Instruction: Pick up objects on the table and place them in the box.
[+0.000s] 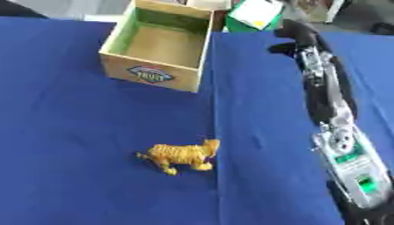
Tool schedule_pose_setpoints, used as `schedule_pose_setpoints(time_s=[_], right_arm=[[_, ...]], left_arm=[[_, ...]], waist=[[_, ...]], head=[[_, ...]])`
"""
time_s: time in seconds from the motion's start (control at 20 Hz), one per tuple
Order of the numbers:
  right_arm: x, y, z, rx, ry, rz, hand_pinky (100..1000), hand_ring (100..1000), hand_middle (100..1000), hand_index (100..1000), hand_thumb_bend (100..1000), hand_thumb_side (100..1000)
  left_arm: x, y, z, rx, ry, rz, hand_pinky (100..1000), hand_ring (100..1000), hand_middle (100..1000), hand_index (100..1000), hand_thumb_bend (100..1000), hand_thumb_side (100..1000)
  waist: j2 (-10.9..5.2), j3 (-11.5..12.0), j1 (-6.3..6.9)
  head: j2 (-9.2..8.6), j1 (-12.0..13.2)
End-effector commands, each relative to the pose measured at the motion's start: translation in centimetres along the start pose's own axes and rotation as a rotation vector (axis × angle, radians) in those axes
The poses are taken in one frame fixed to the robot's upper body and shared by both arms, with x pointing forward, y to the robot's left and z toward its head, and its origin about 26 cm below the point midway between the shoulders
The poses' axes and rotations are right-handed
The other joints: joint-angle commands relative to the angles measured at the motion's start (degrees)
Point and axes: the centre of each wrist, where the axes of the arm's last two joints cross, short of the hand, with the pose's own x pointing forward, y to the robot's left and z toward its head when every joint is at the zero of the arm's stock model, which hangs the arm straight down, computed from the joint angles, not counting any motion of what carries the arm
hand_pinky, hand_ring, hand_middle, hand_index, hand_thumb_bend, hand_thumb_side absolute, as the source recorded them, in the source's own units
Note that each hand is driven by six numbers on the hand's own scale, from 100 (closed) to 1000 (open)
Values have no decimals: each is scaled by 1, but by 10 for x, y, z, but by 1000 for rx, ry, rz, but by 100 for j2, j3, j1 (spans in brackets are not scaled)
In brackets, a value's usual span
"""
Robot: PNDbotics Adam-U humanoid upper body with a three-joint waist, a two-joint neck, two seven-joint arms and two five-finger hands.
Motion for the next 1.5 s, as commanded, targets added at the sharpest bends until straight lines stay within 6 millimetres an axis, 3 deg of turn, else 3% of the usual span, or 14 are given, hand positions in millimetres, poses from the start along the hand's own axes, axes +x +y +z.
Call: schedule_pose_setpoints(time_s=[0.05, 0.25, 0.45, 0.5, 0.55, 0.7, 0.75, 0.8, 1.15, 1.5], right_arm=[[14, -16, -14, 99, -56, 138, 866, 763, 806, 892, 328, 1000], [26, -29, -30, 199, -118, 281, 855, 776, 798, 869, 414, 1000], [36, -29, -42, 314, -172, 388, 846, 771, 780, 861, 480, 1000], [38, -27, -44, 343, -179, 410, 846, 769, 764, 859, 656, 1000], [39, -25, -45, 369, -184, 428, 848, 771, 767, 862, 497, 1000], [38, -18, -43, 450, -190, 474, 856, 780, 768, 875, 498, 1000], [38, -16, -42, 475, -190, 487, 868, 792, 759, 883, 576, 1000], [37, -12, -41, 502, -188, 497, 874, 796, 762, 887, 512, 1000], [32, 17, -28, 679, -160, 540, 905, 837, 773, 925, 495, 941], [31, 40, -21, 809, -152, 593, 901, 843, 775, 913, 497, 937]], left_arm=[[5, 3, -7, 6, -33, -8, 438, 445, 476, 663, 100, 559], [5, 2, -7, 5, -33, -8, 438, 445, 476, 663, 100, 560], [5, 2, -8, 2, -31, -6, 438, 445, 476, 663, 100, 560], [5, 2, -7, 2, -31, -6, 438, 445, 476, 663, 100, 560], [5, 2, -7, 1, -31, -6, 439, 445, 477, 663, 100, 560], [5, 2, -7, 0, -30, -6, 439, 445, 477, 663, 100, 561], [5, 2, -7, 0, -29, -6, 439, 445, 477, 663, 100, 561], [5, 2, -7, -1, -29, -5, 439, 445, 477, 663, 100, 560], [5, 1, -8, -7, -28, 2, 439, 445, 477, 663, 100, 561], [6, 0, -8, -9, -27, 7, 439, 446, 478, 662, 100, 561]], waist=[[-76, -2, 0], [-76, -8, -26], [-94, 8, -38], [-99, 12, -38], [-104, 15, -39], [-114, 12, -43], [-114, 8, -46], [-115, 6, -48], [-132, 31, -61], [-146, 44, -84]], head=[[0, -23], [-2, -76], [-1, -107], [-2, -111], [-5, -112], [-6, -115], [-8, -117], [-11, -122], [-21, -173], [-33, -182]])
